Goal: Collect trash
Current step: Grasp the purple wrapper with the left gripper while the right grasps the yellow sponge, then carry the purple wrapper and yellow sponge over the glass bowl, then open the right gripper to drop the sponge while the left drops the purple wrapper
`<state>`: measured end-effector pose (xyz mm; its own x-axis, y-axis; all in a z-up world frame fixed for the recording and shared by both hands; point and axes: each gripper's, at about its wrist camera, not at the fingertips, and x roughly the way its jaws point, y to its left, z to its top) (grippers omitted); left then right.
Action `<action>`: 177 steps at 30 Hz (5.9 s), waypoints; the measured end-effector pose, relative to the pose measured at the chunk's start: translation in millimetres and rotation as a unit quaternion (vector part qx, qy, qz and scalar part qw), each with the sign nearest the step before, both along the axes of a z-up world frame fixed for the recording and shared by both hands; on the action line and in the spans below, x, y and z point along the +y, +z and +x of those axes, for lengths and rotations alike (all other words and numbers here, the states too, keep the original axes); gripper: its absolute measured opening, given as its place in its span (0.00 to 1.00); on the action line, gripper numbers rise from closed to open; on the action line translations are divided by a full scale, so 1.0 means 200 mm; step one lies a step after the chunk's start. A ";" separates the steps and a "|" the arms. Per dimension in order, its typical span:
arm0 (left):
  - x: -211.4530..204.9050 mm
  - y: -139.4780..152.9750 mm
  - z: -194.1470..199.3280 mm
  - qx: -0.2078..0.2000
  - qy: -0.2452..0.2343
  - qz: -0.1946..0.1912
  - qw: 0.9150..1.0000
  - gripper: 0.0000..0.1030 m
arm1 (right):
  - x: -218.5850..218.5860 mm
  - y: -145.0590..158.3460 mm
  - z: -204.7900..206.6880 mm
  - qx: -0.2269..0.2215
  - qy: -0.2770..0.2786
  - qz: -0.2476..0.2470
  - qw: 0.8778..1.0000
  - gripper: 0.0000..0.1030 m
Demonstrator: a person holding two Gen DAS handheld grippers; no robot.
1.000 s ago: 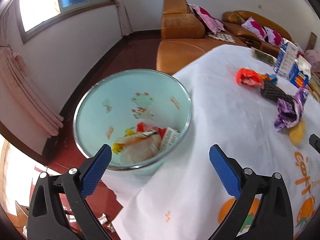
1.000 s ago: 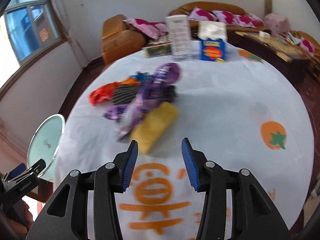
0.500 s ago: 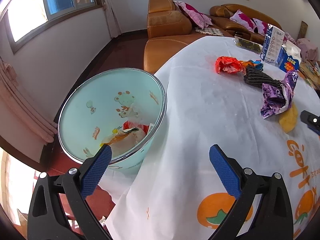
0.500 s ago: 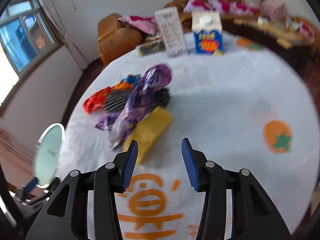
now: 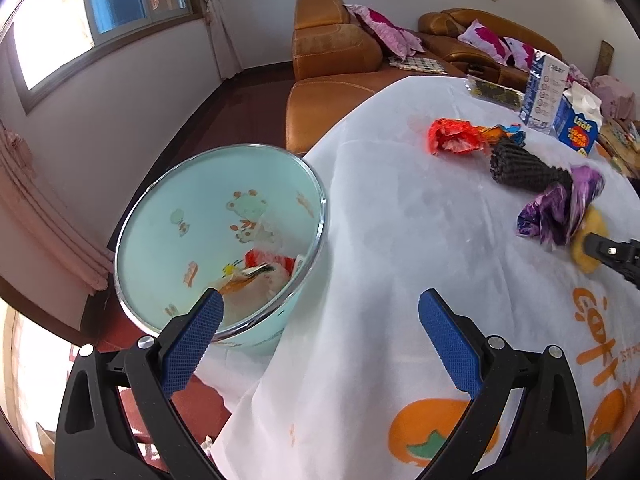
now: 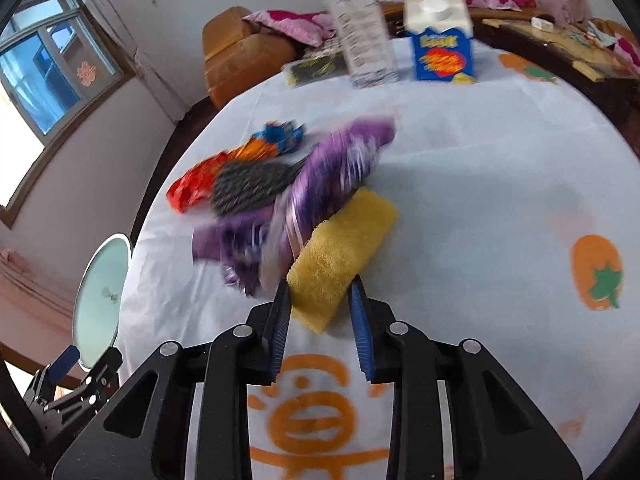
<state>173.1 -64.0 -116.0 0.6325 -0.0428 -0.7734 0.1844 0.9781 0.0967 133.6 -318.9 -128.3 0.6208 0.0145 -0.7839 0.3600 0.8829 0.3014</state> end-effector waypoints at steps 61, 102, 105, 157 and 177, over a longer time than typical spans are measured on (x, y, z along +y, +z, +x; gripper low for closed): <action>0.15 0.12 -0.04 -0.017 -0.031 -0.032 0.999 0.47 | 0.38 0.21 -0.12 -0.050 0.123 -0.213 0.968 0.29; 0.48 0.03 0.06 -0.003 0.045 -0.063 0.997 0.47 | 0.92 0.20 0.09 -0.061 0.216 -0.180 0.958 0.29; 0.53 0.02 0.08 -0.001 0.056 -0.065 0.996 0.47 | 0.97 0.20 0.11 -0.062 0.225 -0.180 0.956 0.29; 0.71 -0.09 0.38 0.022 0.115 -0.048 0.992 0.48 | 1.36 -0.06 0.63 -0.005 0.325 -0.163 0.931 0.32; 0.68 -0.11 0.41 0.032 0.120 -0.033 0.992 0.55 | 1.24 0.03 0.54 -0.023 0.287 -0.159 0.944 0.46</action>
